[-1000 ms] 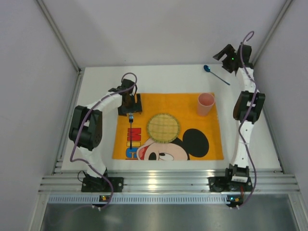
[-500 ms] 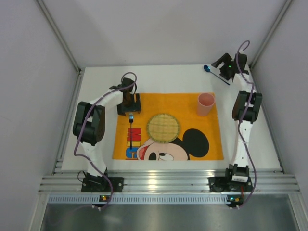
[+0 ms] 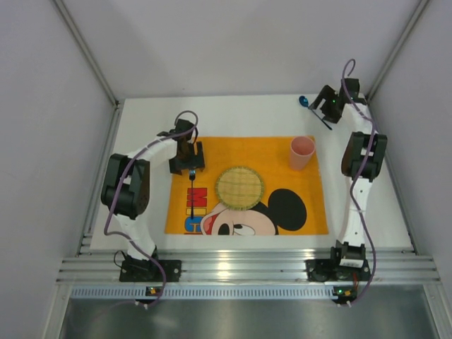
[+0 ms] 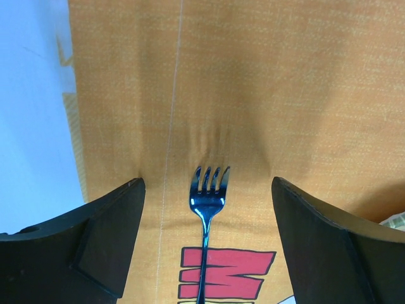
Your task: Set the dinner table for one person
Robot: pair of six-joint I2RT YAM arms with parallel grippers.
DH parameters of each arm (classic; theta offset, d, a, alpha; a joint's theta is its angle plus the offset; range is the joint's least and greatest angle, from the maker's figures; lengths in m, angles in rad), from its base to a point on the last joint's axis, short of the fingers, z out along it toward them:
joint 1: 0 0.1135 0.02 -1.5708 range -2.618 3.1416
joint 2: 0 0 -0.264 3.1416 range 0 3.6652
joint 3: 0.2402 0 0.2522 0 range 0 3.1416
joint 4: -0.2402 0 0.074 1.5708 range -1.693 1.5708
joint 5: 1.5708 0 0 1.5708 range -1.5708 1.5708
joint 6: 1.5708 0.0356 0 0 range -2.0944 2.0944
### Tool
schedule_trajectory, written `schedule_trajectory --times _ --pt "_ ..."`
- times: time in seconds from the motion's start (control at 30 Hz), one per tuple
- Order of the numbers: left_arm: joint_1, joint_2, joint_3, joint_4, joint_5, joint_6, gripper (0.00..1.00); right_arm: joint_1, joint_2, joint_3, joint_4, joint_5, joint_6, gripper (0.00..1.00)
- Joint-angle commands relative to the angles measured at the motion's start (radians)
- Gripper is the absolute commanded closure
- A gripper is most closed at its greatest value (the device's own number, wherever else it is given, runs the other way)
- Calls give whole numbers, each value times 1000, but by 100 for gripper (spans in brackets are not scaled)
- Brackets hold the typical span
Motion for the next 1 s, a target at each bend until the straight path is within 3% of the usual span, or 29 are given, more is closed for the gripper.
schedule_trajectory --times 0.0,0.23,0.5,0.6,0.67,0.83,0.97 --pt "16 -81 -33 51 7 -4 14 23 83 137 -311 114 -110 18" --pt "22 -104 -79 83 21 -14 14 89 145 217 -502 217 -225 36" --pt "23 -74 -64 91 44 -10 14 155 140 209 -511 246 -274 39" --pt "23 -65 -55 81 45 -7 14 171 157 243 -528 291 -274 45" --pt "23 -62 -53 77 49 -7 14 172 166 257 -542 320 -269 53" --pt "23 -52 -38 52 53 10 14 172 165 239 -561 423 -283 95" --pt "23 -46 -24 37 53 27 14 174 159 220 -577 489 -295 100"
